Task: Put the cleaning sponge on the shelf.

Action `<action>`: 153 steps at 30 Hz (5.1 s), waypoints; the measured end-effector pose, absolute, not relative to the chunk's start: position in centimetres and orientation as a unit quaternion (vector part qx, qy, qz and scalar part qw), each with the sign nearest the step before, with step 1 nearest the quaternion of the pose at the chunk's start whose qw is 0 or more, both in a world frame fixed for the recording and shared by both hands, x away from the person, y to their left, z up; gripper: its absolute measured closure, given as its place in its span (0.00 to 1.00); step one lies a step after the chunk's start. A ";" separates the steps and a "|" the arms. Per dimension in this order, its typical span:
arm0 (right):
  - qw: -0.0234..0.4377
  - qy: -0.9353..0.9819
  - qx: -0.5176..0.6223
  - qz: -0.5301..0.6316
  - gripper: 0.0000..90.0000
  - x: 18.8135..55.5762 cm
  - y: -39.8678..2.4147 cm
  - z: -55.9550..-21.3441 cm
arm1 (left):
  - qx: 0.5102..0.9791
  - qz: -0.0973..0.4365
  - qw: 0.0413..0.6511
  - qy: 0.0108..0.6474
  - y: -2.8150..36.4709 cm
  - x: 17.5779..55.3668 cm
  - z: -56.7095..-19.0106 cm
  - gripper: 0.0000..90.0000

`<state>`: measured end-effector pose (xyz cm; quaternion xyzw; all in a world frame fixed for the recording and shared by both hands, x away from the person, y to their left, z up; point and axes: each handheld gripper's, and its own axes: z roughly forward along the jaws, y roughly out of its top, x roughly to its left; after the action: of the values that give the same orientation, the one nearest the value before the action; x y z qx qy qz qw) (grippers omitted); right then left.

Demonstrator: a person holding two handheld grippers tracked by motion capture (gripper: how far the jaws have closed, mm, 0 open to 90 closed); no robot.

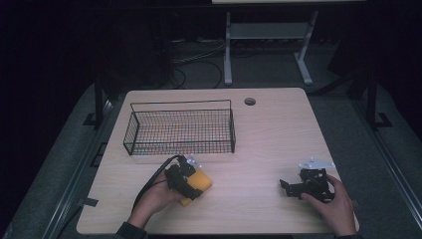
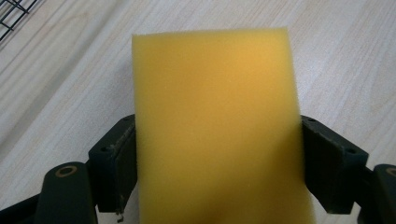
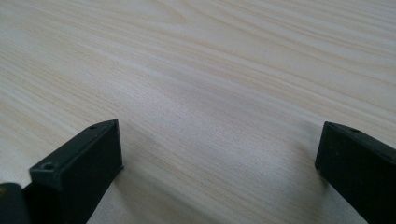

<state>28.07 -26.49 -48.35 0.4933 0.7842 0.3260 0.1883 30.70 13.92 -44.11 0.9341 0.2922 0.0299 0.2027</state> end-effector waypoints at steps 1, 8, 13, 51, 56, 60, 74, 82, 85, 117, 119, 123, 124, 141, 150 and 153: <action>0.188 0.784 0.493 0.326 0.00 28.1 -26.5 -48.4 | 0.934 0.030 0.203 0.294 13.9 30.7 -44.1 0.25; 0.188 0.784 0.493 0.326 0.00 28.1 -26.5 -48.4 | 0.932 0.032 0.207 0.295 14.1 30.7 -43.8 0.26; 0.188 0.784 0.493 0.326 0.00 28.1 -26.5 -48.4 | 0.931 0.026 0.214 0.294 14.2 30.7 -43.4 0.26; 0.188 0.784 0.493 0.326 0.00 28.1 -26.5 -48.4 | 0.923 0.052 0.238 0.299 16.6 32.1 -38.1 0.26; 0.188 0.784 0.493 0.326 0.00 28.1 -26.5 -48.4 | 0.921 0.055 0.240 0.301 16.9 32.5 -37.3 0.27; 0.188 0.784 0.493 0.326 0.00 28.1 -26.5 -48.3 | 0.920 0.058 0.241 0.303 17.2 33.0 -36.6 0.27; 0.190 0.786 0.491 0.326 0.00 28.1 -26.5 -48.4 | 0.914 0.067 0.242 0.318 18.3 34.9 -34.8 0.27; 0.189 0.784 0.493 0.326 0.00 28.1 -26.5 -48.3 | 0.911 0.078 0.240 0.325 18.7 36.1 -33.8 0.27; 0.188 0.784 0.493 0.326 0.00 28.1 -26.5 -48.3 | 0.910 0.085 0.238 0.329 18.9 36.7 -33.5 0.27; 0.188 0.784 0.493 0.326 0.00 28.1 -26.5 -48.4 | 0.871 0.132 0.235 0.411 23.5 42.9 -33.3 0.27; 0.188 0.784 0.494 0.326 0.00 28.1 -26.5 -48.4 | 0.868 0.134 0.236 0.415 23.8 43.2 -33.3 0.27; 0.188 0.784 0.493 0.326 0.00 28.1 -26.5 -48.4 | 0.865 0.138 0.233 0.422 24.4 43.8 -33.3 0.27; 0.188 0.784 0.493 0.326 0.00 28.1 -26.5 -48.4 | 0.864 0.139 0.234 0.425 24.6 43.9 -33.4 0.27; 0.188 0.784 0.494 0.326 0.00 28.1 -26.5 -48.4 | 0.837 0.143 0.222 0.478 26.3 45.9 -34.8 0.27; 0.188 0.784 0.493 0.326 0.00 28.1 -26.5 -48.4 | 0.824 0.137 0.220 0.504 27.5 46.4 -36.4 0.27; 0.188 0.784 0.493 0.326 0.00 28.1 -26.5 -48.4 | 0.822 0.134 0.219 0.509 27.7 46.5 -37.0 0.27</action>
<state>28.08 -26.49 -48.36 0.4932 0.7842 0.3261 0.1883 46.48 27.69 -36.97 0.8217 0.5090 0.1341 0.2186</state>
